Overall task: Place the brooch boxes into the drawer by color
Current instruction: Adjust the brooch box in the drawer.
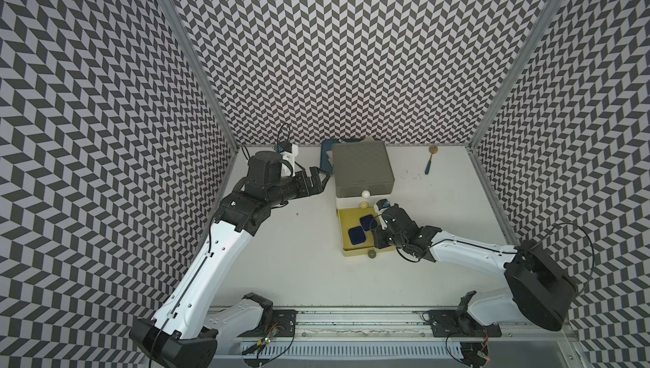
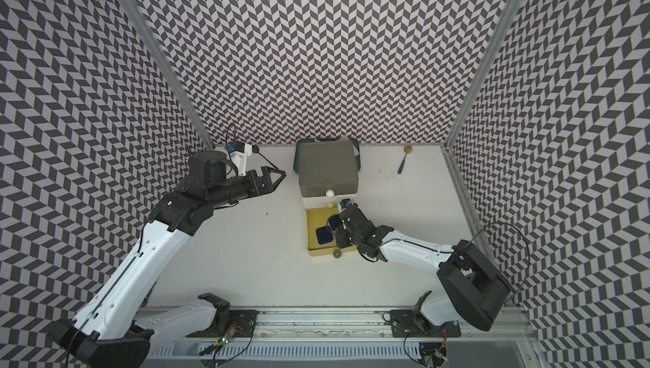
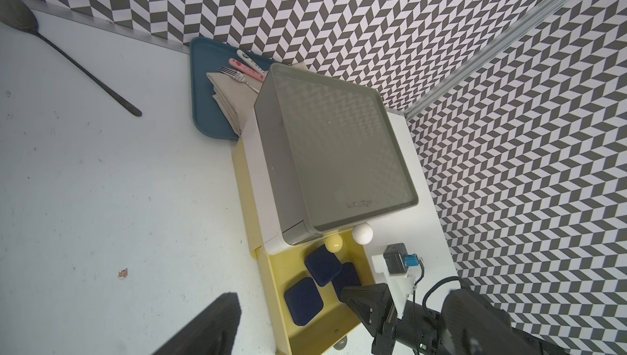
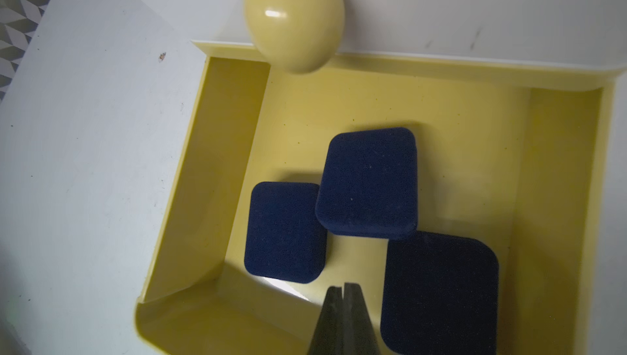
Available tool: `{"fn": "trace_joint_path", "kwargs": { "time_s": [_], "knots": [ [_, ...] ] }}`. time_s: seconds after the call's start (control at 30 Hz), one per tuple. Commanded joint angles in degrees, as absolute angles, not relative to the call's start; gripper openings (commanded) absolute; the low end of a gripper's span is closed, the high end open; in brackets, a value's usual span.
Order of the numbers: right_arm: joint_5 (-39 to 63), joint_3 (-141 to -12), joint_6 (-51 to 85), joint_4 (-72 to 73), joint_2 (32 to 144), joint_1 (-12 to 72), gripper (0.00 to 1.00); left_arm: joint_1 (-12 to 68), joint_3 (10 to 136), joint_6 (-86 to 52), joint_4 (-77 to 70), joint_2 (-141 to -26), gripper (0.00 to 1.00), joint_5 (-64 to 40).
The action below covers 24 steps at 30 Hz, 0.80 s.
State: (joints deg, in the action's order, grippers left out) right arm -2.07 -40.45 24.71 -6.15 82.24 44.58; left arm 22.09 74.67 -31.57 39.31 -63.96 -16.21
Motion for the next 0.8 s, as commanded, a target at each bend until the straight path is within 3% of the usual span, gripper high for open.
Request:
{"fn": "trace_joint_path", "kwargs": {
  "time_s": [0.0, 0.77],
  "knots": [
    [-3.6, -41.7, 24.6, -1.5, 83.8, 45.0, 0.00, 21.8, 74.8, -31.3, 39.7, -63.4, 1.00, -16.3],
    [-6.1, -44.8, 23.5, 2.6, 92.3, 44.9, 0.00, 21.6, 74.9, -30.2, 39.7, -64.7, 1.00, -16.3]
  ]
}}
